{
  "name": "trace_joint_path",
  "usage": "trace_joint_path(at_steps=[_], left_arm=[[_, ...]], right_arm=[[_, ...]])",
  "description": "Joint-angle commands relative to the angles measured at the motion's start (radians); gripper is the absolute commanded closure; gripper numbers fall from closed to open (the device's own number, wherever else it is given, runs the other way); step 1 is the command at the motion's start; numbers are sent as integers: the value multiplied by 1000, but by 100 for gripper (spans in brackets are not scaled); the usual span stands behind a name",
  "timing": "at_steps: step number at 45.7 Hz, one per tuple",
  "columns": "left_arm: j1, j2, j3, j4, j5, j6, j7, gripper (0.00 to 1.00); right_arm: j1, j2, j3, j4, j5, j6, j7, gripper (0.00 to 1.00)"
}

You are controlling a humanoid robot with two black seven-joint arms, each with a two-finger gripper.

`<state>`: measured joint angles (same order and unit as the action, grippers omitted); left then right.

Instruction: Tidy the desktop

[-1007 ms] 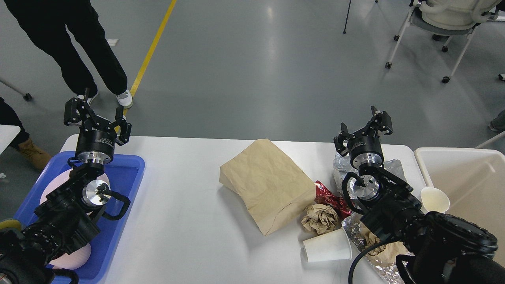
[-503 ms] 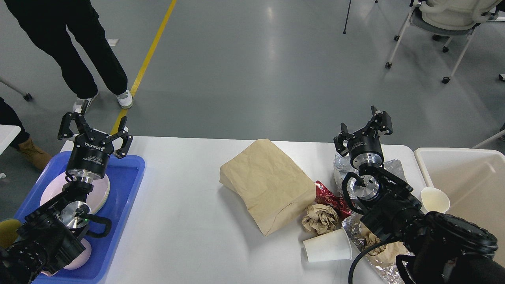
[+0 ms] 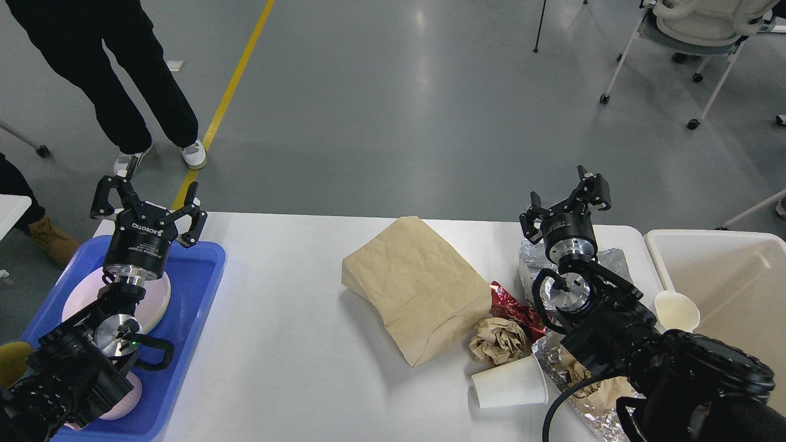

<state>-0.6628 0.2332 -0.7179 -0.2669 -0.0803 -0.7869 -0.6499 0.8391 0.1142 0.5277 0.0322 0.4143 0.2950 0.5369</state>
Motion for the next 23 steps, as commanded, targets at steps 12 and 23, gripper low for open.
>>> trace_joint_path(at_steps=[12,23], left_arm=[[0,-15,-17,0,-15,29,-11,3],[-1,-41,-127,-2,-52,150,-13,3]], right_arm=[[0,-1,0,-2,0,0,0,0],[2,2,-2,-6,0,-5,0,0]])
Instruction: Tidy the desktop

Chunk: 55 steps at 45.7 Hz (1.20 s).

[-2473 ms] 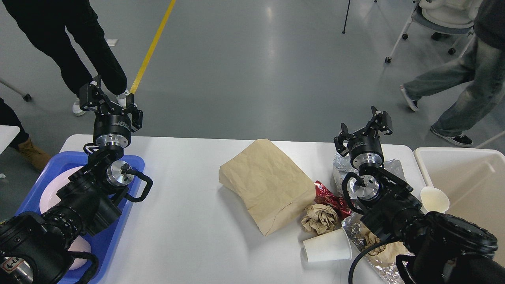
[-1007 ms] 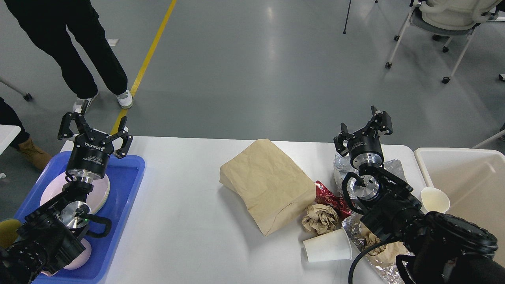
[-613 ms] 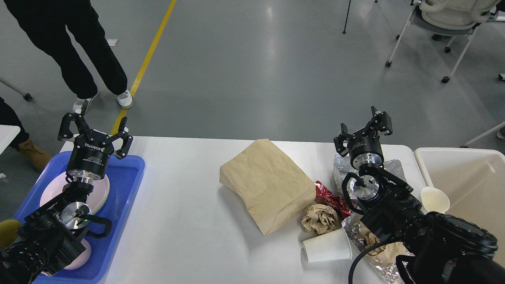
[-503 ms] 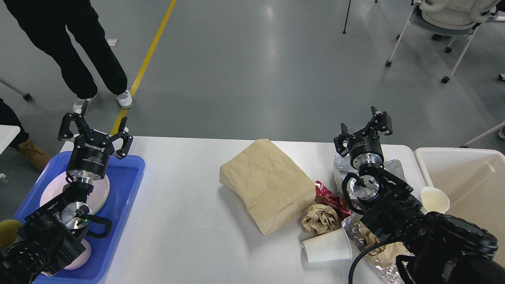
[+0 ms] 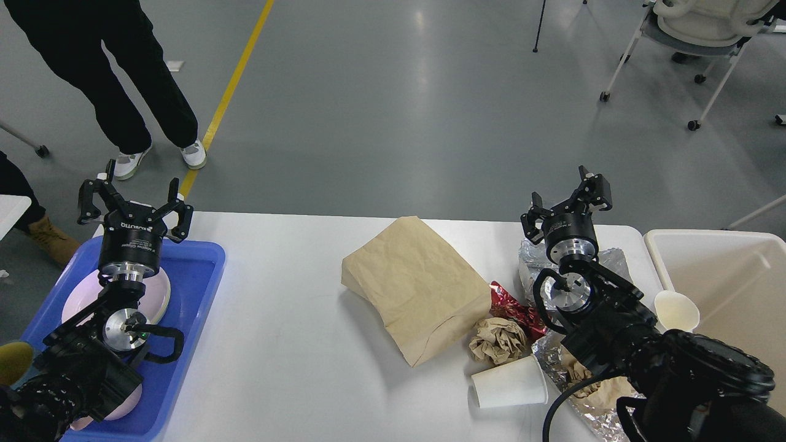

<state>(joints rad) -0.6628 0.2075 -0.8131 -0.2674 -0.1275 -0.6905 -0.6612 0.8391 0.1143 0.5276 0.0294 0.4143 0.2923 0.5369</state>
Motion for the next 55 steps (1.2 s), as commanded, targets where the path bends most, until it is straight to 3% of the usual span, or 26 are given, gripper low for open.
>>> trace_joint_path(at_steps=[1,11,34,43,50,55], left_arm=[[-3,-17,-34,0,-4,61,-3,3],[-9,-39,-34,-1,-4,91,-55,3],[-3,-39,-32,-6,-3,69,-55,3],[-3,-39,-32,-6,-3,69,-55,3],[-3,-39,-32,-6,-3,69,-55,3],[-3,-39,-32,-6,-3,69,-55,3]], right_arm=[[3,2,-1,-2,0,-2,0,0],[1,1,-1,0,0,-1,0,0],[23,4,0,1,0,-9,-11,0],[165,1,-8,-6,-3,-9,-11,0],[276,-21,-132,-9,-3,-9,-11,0],[314,-34,-353,-9,-17,-7,-11,0]])
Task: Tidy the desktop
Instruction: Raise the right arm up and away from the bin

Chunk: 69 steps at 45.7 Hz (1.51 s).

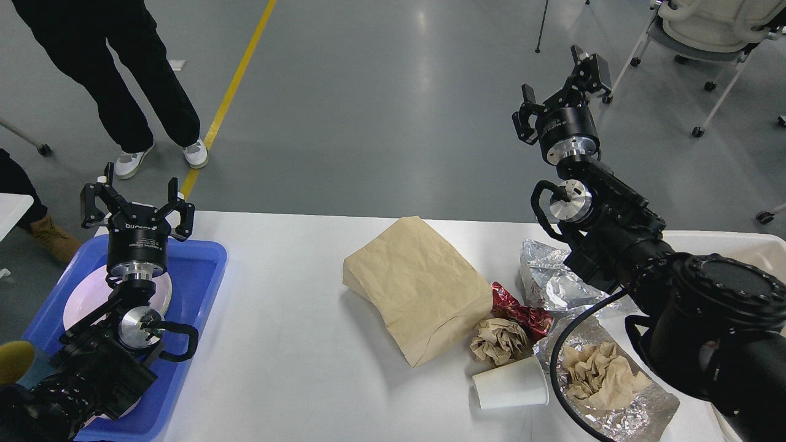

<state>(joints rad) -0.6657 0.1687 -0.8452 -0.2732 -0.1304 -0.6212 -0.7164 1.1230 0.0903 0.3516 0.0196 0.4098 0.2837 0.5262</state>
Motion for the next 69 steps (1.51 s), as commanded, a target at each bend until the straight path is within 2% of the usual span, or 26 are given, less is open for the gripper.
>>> trace_joint_path(at_steps=[1,8,14,24,36,49,55,64,69], left_arm=[[0,0,0,0,0,0,0,3],[0,0,0,0,0,0,0,3],[0,0,0,0,0,0,2,3],[0,0,0,0,0,0,2,3],[0,0,0,0,0,0,2,3],[0,0,0,0,0,0,2,3],[0,0,0,0,0,0,2,3],[0,0,0,0,0,0,2,3],[-2,0,0,0,0,0,2,3]], right_arm=[[32,-17,-222,0,-14,3,0,0],[112,-110,-540,17,-19,9,0,0],[205,-170,-635,31,-14,11,0,0],[330,-285,-735,364,-16,12,0,0],[471,-268,-1262,646,-26,20,0,0],[616,-276,-1575,694,-32,20,0,0],[687,-268,-1600,723,-32,20,0,0],[882,-253,-1613,1072,-35,22,0,0],[914,-253,-1616,1120,-39,20,0,0]])
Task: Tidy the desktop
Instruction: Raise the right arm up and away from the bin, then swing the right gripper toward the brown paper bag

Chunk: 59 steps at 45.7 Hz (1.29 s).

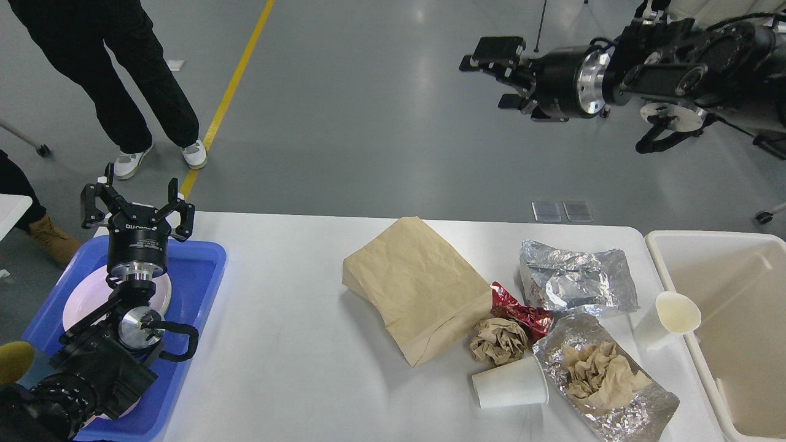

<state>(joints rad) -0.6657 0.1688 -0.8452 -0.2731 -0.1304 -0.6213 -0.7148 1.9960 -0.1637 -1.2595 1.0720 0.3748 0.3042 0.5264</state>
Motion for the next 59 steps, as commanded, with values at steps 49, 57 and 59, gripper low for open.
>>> trace_joint_path(at_steps=[49,57,59], left_arm=[[0,0,0,0,0,0,0,3],[0,0,0,0,0,0,-2,3],[0,0,0,0,0,0,-2,3]], right_arm=[[237,56,-127,422,-145,378,-319,0],[268,30,-126,416,-134,375,-319,0],[276,30,-127,418,-131,375,-319,0]])
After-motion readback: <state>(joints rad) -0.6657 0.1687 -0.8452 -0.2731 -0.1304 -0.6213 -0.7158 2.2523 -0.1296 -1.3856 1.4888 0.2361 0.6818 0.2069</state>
